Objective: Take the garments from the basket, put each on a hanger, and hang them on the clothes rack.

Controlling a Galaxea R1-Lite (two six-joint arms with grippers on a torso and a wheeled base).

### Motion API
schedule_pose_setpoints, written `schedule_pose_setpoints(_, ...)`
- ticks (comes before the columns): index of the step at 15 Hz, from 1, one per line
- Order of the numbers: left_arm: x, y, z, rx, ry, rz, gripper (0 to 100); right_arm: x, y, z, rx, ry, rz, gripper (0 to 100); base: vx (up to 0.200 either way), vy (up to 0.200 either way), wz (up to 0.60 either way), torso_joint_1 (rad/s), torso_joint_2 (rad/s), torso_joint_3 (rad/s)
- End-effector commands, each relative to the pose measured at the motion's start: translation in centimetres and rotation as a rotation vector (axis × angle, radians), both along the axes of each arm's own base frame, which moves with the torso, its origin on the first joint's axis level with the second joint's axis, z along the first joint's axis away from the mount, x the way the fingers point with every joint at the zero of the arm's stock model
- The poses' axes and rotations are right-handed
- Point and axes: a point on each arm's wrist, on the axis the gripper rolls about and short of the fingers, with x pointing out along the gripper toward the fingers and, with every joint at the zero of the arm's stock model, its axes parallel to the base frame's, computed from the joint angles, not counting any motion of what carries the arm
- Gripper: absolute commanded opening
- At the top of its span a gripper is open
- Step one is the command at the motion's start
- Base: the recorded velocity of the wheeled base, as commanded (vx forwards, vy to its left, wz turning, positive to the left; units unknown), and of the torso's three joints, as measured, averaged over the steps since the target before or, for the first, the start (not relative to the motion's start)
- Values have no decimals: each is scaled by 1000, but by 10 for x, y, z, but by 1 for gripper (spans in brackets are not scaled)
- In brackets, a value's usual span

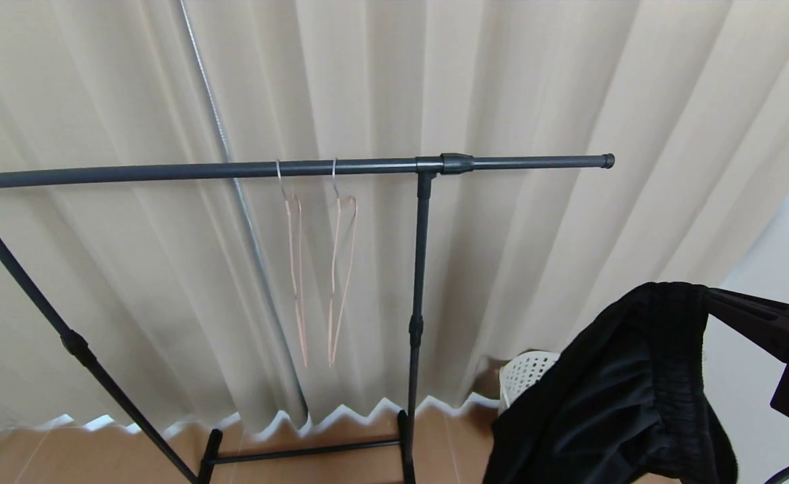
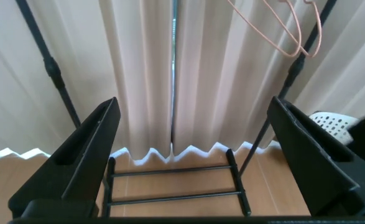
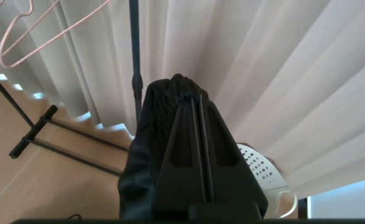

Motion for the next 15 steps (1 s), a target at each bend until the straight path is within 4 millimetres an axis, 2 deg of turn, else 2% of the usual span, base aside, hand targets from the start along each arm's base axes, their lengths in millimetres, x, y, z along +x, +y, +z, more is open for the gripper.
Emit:
schedule_pose_setpoints(1,0,0,0,-1,-1,1,100,0,0,-1,-2,4,0,0,-200,0,0,2,2,-7)
schedule_pose_setpoints(3,0,0,0,-1,-1,1,100,0,0,-1,-2,5,2,0,-200,0,0,5,5,0)
schedule_pose_setpoints(5,0,0,0,-1,-1,1,100,0,0,-3,-4,10,2,0,-200,200,0,-5,0,2)
schedule_pose_setpoints(15,0,0,0,-1,-1,1,100,0,1,-4,-6,16,8,0,0,200,0,2,4,3)
